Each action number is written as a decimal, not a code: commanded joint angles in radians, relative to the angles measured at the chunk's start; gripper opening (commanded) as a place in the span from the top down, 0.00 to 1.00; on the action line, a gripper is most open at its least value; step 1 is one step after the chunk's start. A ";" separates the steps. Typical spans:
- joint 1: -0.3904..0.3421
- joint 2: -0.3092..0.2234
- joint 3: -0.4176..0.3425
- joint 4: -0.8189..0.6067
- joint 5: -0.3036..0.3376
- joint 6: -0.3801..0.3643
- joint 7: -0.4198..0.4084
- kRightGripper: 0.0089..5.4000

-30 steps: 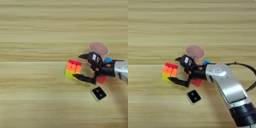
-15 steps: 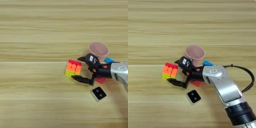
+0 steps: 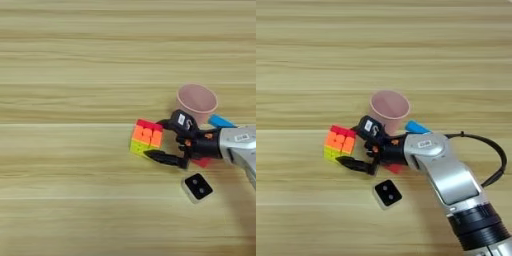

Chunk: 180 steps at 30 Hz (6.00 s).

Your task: Move the objects on the table

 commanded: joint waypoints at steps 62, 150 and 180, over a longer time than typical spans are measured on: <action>-0.171 -0.117 -0.508 -0.107 0.320 -0.022 -0.020 0.39; -0.435 -0.199 -0.323 1.018 -0.117 -0.412 -0.137 0.15; -0.408 -0.189 -0.429 0.788 0.012 -0.386 -0.100 0.00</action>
